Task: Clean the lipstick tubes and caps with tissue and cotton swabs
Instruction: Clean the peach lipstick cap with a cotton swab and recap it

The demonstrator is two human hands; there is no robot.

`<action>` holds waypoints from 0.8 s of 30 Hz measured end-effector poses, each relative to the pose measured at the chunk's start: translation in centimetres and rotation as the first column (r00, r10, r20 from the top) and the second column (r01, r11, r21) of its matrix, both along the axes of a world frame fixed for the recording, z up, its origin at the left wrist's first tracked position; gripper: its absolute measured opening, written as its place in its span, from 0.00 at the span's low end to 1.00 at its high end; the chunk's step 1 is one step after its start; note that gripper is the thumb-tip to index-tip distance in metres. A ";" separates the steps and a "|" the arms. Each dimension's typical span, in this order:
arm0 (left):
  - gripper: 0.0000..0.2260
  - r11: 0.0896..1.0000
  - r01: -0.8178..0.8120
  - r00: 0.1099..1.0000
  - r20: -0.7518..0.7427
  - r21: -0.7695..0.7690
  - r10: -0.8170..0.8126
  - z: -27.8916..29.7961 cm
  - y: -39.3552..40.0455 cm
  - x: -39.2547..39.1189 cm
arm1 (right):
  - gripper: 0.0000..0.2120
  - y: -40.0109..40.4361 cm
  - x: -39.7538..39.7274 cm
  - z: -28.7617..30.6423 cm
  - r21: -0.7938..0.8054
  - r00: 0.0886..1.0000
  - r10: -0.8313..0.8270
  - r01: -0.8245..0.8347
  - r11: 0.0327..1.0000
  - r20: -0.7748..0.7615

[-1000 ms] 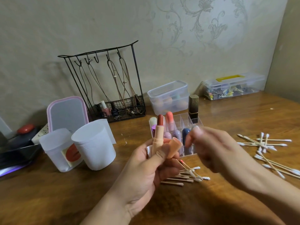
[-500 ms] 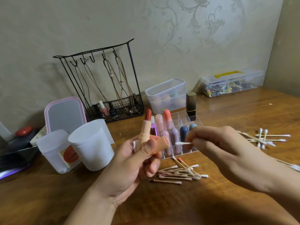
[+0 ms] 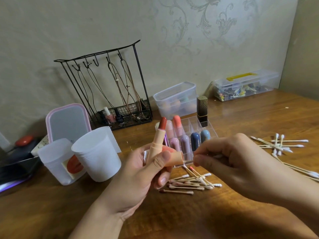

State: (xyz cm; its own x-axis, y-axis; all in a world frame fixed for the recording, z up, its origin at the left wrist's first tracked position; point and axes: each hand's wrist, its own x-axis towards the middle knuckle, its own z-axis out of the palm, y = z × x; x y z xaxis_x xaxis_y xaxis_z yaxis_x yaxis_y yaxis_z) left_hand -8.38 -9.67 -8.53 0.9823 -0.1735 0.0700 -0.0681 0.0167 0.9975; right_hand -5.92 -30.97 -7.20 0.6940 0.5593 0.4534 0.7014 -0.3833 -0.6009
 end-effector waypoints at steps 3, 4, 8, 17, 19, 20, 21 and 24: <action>0.13 1.000 0.002 1.000 0.009 -0.004 -0.002 -0.2 0.0 0.0 | 0.11 -0.1 0.1 0.1 -0.045 1.000 -0.016 0.017 0.999 0.016; 0.14 1.000 0.008 1.000 -0.002 -0.021 -0.009 -0.3 -0.1 0.0 | 0.11 -0.1 0.1 0.0 -0.054 0.999 -0.030 0.032 0.998 0.036; 0.16 0.990 0.038 0.994 -0.092 -0.135 -0.051 -0.4 -0.1 0.0 | 0.07 -0.1 0.2 -0.7 -0.066 0.977 -0.108 0.121 0.990 0.182; 0.12 0.978 0.052 0.983 -0.164 -0.200 -0.086 -0.4 -0.7 -0.1 | 0.12 0.5 -0.1 -1.6 0.059 0.929 -0.153 0.141 0.988 0.336; 0.12 0.984 0.002 0.985 -0.167 -0.181 -0.033 -0.2 -0.9 -0.2 | 0.10 0.5 -0.1 -1.6 0.064 0.937 -0.115 0.099 0.993 0.330; 0.12 0.985 -0.025 0.987 -0.164 -0.172 -0.003 -0.2 -1.0 -0.2 | 0.10 0.5 -0.1 -1.6 0.062 0.945 -0.089 0.073 0.995 0.316; 0.11 0.986 -0.045 0.988 -0.154 -0.163 0.020 -0.1 -1.1 -0.3 | 0.09 0.5 -0.1 -1.5 0.055 0.953 -0.060 0.046 0.997 0.296; 0.11 0.984 -0.054 0.990 -0.138 -0.169 0.031 0.1 -1.0 -0.3 | 0.07 0.2 0.0 -1.1 0.009 0.978 0.005 -0.007 1.000 0.208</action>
State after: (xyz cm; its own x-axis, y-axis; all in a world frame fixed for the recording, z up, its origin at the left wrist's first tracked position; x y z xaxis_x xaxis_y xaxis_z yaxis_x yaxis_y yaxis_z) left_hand -8.71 -10.72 -8.45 0.9910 -0.1283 -0.0382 0.0622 0.1891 0.9800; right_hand -5.94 -30.81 -8.28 0.5805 0.5579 0.5931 0.8138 -0.3737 -0.4451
